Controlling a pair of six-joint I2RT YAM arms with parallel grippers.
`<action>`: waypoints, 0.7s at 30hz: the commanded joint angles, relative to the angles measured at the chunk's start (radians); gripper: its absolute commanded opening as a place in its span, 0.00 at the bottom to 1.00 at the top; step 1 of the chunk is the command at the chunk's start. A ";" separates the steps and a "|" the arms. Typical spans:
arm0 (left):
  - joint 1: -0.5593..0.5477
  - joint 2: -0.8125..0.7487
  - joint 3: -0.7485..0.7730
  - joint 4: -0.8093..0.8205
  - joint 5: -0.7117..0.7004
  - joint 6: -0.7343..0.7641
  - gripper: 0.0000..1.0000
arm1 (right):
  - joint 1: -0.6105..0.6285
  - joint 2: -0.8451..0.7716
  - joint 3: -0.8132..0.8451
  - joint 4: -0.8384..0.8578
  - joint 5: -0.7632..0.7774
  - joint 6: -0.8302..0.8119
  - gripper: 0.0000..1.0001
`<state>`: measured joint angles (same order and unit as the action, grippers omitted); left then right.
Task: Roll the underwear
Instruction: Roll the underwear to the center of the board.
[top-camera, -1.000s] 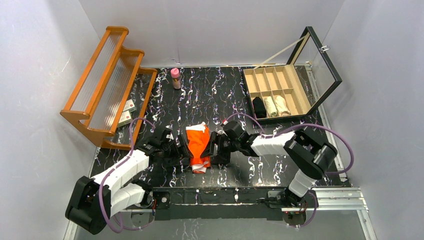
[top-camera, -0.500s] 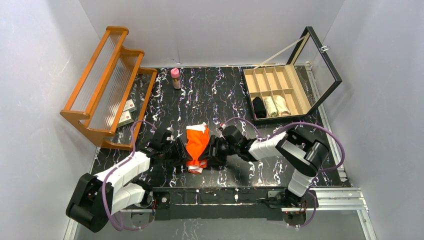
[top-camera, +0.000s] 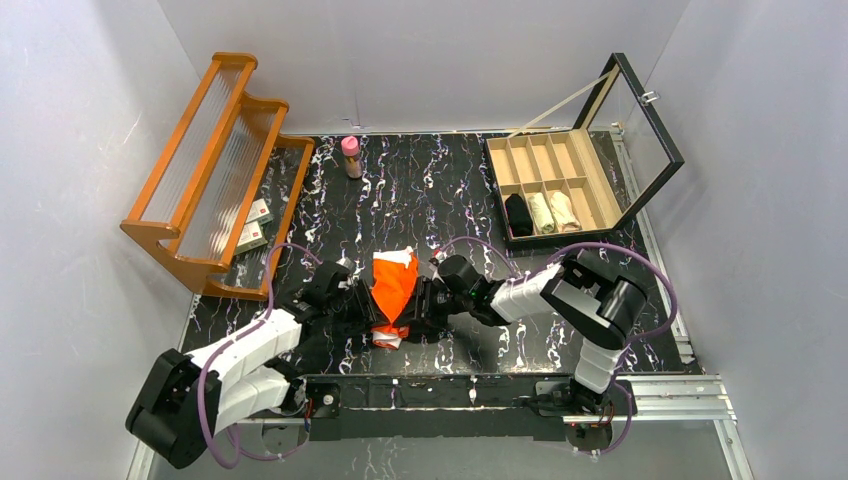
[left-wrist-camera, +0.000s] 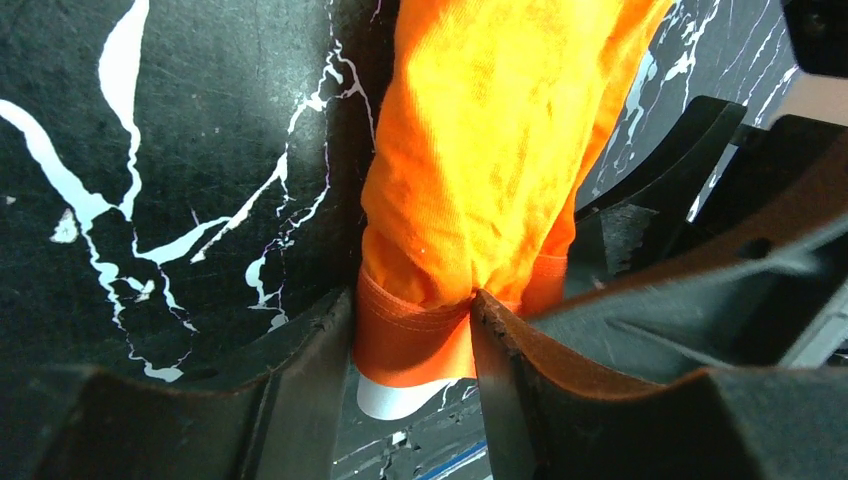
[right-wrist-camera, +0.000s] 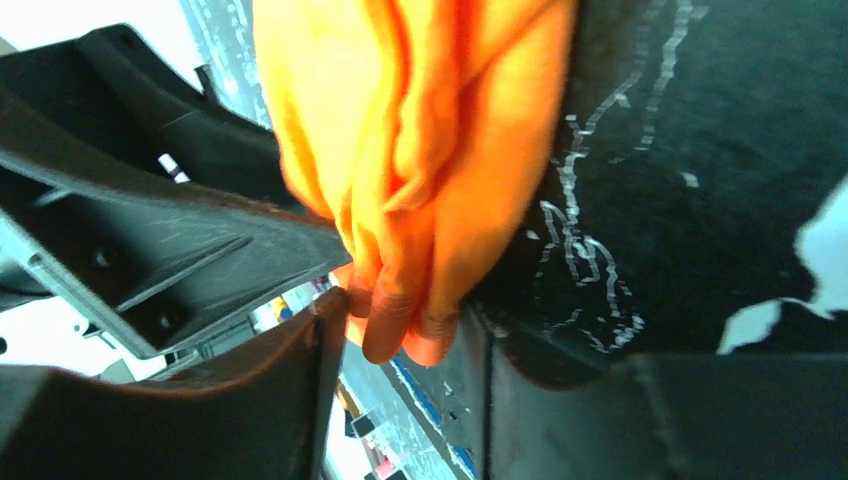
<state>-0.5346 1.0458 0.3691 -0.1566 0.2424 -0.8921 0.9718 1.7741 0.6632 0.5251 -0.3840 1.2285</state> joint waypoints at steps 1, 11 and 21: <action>-0.015 -0.032 -0.051 -0.054 -0.051 -0.036 0.45 | 0.012 0.036 -0.035 -0.085 0.077 -0.022 0.47; -0.042 -0.060 -0.082 -0.045 -0.048 -0.053 0.44 | 0.013 0.070 -0.048 -0.013 0.052 -0.015 0.20; -0.041 -0.069 -0.030 -0.102 -0.101 0.003 0.66 | -0.042 0.042 -0.116 -0.009 -0.005 -0.087 0.01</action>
<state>-0.5724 0.9428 0.3298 -0.1574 0.1989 -0.9424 0.9524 1.8168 0.5922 0.6376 -0.4049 1.2251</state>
